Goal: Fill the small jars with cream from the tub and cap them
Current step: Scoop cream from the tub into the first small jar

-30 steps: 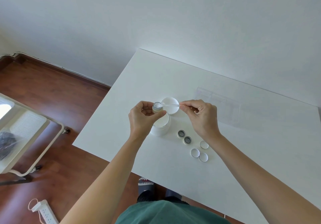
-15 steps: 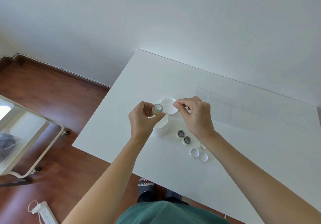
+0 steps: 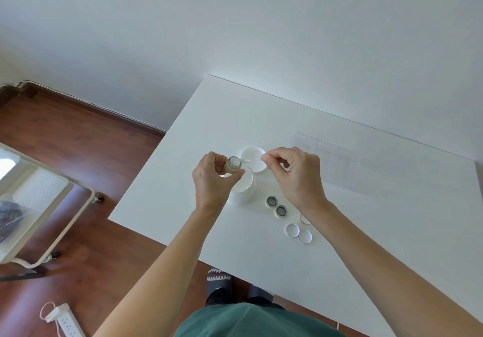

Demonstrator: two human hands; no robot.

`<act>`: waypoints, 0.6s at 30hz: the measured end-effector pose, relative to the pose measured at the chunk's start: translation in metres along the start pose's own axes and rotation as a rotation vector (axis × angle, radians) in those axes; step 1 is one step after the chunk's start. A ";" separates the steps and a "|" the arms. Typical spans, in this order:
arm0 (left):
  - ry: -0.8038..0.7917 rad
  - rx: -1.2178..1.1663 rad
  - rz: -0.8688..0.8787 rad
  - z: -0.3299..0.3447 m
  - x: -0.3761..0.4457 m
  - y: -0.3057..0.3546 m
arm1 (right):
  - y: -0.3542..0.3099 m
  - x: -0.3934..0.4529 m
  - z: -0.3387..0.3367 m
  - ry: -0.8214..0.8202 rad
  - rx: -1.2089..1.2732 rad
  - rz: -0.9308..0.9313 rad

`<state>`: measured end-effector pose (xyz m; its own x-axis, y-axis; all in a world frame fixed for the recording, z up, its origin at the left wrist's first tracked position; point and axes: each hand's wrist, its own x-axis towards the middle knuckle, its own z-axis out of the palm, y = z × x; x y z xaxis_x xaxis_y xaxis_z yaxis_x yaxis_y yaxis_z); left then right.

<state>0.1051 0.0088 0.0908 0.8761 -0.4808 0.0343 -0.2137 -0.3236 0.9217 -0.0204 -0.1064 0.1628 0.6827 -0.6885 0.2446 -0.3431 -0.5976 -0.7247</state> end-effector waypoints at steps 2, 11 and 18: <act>0.002 -0.003 -0.004 -0.001 0.000 0.000 | -0.001 0.001 0.000 -0.001 -0.005 0.010; 0.011 -0.002 -0.021 -0.004 -0.001 -0.002 | -0.001 -0.002 0.005 -0.016 0.123 0.106; 0.015 -0.061 -0.112 -0.008 -0.002 -0.002 | 0.009 0.002 0.005 -0.029 0.350 0.376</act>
<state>0.1071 0.0168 0.0920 0.8998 -0.4315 -0.0651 -0.0877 -0.3248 0.9417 -0.0184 -0.1111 0.1535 0.5732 -0.8146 -0.0890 -0.3353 -0.1340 -0.9325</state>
